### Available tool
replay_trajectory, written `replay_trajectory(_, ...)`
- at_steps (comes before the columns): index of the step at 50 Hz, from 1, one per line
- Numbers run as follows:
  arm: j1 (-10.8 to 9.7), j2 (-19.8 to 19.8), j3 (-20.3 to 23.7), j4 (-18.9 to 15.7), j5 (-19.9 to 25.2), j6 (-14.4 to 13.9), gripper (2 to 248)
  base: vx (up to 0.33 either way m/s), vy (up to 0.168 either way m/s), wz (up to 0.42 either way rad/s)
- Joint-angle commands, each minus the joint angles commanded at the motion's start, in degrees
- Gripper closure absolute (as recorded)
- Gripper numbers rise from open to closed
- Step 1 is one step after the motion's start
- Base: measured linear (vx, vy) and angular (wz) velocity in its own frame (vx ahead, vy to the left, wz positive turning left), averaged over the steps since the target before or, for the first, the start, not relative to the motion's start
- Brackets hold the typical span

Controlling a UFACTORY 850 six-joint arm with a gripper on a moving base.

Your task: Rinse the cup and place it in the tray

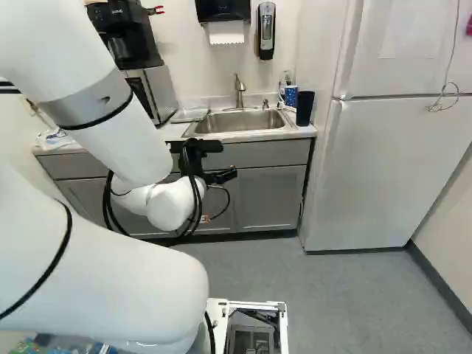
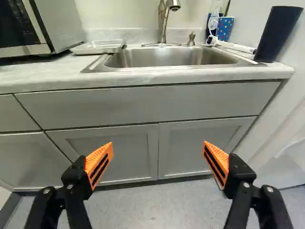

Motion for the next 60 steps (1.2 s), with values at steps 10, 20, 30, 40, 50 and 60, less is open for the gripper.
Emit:
replay_trajectory(10, 0.0, 0.34, -0.07, 0.0, 0.0, 0.0, 3, 0.0, 0.0, 0.0)
replay_trajectory(20, 0.0, 1.02, -0.82, 0.0, 0.0, 0.0, 3, 0.0, 0.0, 0.0)
replay_trajectory(30, 0.0, 1.39, -1.96, 0.0, 0.0, 0.0, 3, 0.0, 0.0, 0.0)
replay_trajectory(40, 0.0, 1.42, -3.41, 0.0, 0.0, 0.0, 3, 0.0, 0.0, 0.0)
replay_trajectory(50, 0.0, 1.27, -4.93, 0.0, 0.0, 0.0, 3, 0.0, 0.0, 0.0)
replay_trajectory(60, 0.0, 1.01, -6.55, 0.0, 0.0, 0.0, 3, 0.0, 0.0, 0.0)
